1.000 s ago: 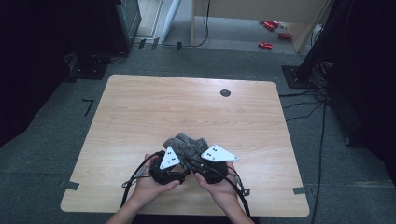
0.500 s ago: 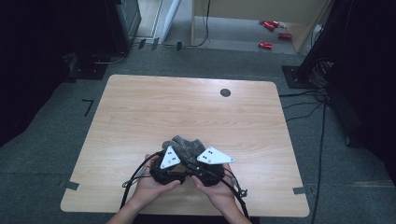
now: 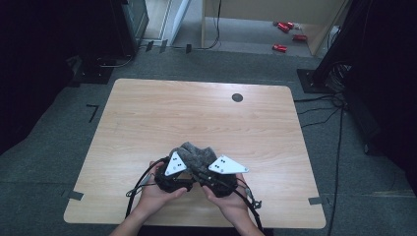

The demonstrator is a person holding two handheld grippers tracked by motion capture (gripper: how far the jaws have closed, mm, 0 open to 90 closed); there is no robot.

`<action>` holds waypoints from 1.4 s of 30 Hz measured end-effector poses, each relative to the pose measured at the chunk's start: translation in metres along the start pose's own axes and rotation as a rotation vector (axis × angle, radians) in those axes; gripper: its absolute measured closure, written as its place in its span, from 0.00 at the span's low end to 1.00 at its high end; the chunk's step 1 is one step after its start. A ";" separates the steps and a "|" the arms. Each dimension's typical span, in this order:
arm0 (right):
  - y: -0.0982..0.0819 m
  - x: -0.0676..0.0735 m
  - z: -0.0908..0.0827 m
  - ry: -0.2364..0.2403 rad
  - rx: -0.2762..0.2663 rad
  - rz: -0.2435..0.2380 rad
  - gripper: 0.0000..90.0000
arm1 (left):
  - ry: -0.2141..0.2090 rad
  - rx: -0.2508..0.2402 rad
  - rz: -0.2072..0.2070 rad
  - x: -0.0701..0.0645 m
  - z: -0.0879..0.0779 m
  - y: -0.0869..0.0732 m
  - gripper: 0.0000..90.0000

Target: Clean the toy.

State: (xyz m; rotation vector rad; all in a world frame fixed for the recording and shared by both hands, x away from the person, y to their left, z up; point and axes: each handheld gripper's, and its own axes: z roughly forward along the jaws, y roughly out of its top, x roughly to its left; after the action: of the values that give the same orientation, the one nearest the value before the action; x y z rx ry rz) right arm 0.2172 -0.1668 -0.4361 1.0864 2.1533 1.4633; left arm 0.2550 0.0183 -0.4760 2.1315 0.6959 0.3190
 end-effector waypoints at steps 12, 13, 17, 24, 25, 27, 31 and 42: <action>0.001 -0.014 -0.004 -0.039 -0.015 0.032 0.79 | -0.001 -0.012 0.019 -0.001 -0.003 0.001 0.39; 0.002 -0.014 -0.004 -0.038 -0.018 0.031 0.79 | 0.003 -0.016 0.007 0.003 -0.004 0.001 0.39; 0.002 -0.004 -0.004 -0.021 -0.016 0.014 0.79 | 0.002 -0.017 -0.017 0.006 -0.005 0.000 0.39; 0.000 0.005 0.002 -0.014 0.006 -0.027 0.79 | -0.035 -0.005 0.024 -0.011 0.003 0.000 0.39; 0.001 -0.001 0.001 -0.014 0.001 -0.003 0.79 | -0.035 -0.006 0.033 -0.012 0.003 0.001 0.39; 0.000 -0.008 -0.001 -0.021 -0.009 0.012 0.79 | -0.035 -0.007 0.031 -0.011 0.003 0.001 0.39; 0.000 -0.011 -0.003 -0.038 -0.013 0.024 0.79 | -0.009 -0.008 0.004 0.002 -0.003 0.000 0.39; 0.000 0.003 0.002 -0.011 0.000 -0.017 0.79 | -0.040 -0.008 0.026 -0.013 0.003 0.000 0.39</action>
State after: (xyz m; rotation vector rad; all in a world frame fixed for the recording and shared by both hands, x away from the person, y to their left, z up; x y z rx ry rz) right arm 0.2164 -0.1631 -0.4365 1.0715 2.1495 1.4464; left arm 0.2459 0.0093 -0.4774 2.1355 0.6430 0.2915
